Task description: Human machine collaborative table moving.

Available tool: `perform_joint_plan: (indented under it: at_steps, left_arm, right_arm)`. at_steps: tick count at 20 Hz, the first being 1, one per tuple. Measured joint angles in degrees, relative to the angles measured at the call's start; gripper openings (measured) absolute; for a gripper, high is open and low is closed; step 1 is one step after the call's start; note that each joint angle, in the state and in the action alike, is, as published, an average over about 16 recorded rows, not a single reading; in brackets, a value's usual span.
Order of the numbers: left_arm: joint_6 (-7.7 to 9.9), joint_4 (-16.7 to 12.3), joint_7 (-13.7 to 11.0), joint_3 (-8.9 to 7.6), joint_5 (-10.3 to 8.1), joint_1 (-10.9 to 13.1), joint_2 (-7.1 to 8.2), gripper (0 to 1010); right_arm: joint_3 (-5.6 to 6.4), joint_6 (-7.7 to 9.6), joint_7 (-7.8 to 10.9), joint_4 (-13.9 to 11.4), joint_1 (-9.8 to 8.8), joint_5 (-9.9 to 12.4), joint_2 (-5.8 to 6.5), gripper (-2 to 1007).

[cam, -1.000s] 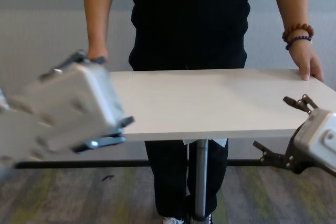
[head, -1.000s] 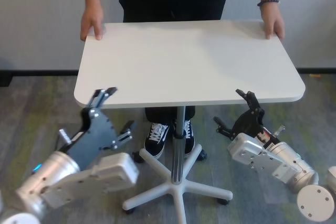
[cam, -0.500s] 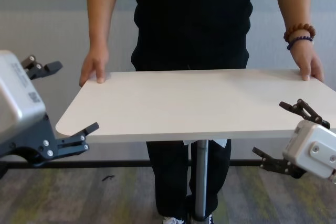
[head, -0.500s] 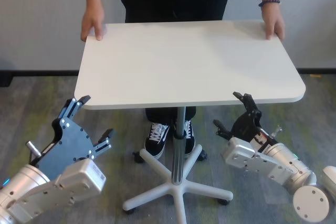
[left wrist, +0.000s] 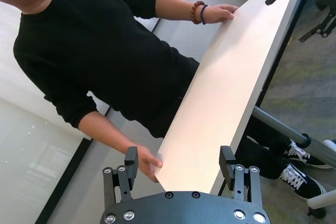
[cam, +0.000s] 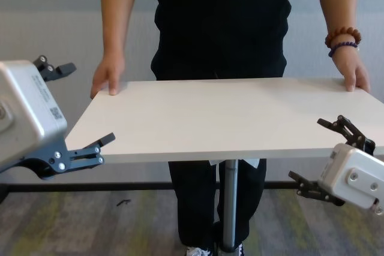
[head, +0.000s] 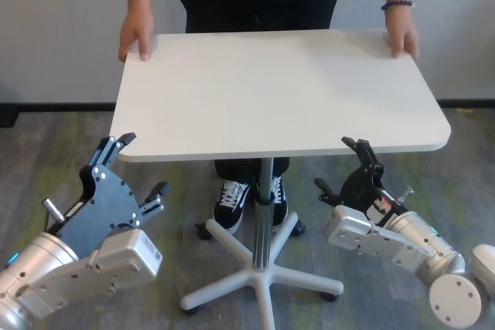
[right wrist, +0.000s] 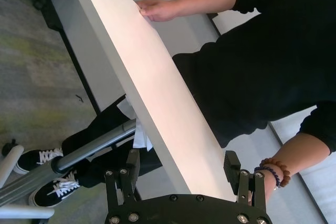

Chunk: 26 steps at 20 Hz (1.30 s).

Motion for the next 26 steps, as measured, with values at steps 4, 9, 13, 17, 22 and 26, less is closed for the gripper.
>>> perform_joint_plan:
  at_steps: [4, 9, 13, 17, 22, 26]
  left_arm:
    - [0.17, 0.1, 0.0, 0.17, 0.65, -0.3, -0.08, 1001]
    - [-0.03, 0.3, -0.1, 0.27, 0.35, -0.4, -0.13, 1001]
    - [-0.24, 0.5, -0.1, 0.32, 0.05, -0.4, -0.17, 1001]
    - [-0.31, 0.3, 0.0, 0.23, -0.08, -0.2, -0.18, 1001]
    - [0.12, -1.2, 0.0, -0.42, -0.13, 1.0, -0.09, 1001]
    - [0.3, -3.2, -0.3, -1.63, -1.31, 2.9, -0.01, 1001]
  right_arm:
    - [0.26, -1.5, 1.23, 1.8, 1.1, 1.3, -0.74, 1005]
    - [1.49, -6.17, 5.12, 5.9, 3.33, 6.6, -2.74, 1005]
    - [3.08, -10.88, 9.82, 9.0, 4.82, 13.6, -4.71, 1005]
    - [5.02, -14.35, 14.67, 9.9, 4.8, 21.5, -6.46, 1005]
    - [7.27, -15.34, 20.08, 6.9, 2.12, 30.5, -7.59, 1005]
    - [8.58, -13.6, 22.74, 2.4, -1.16, 35.1, -7.74, 1005]
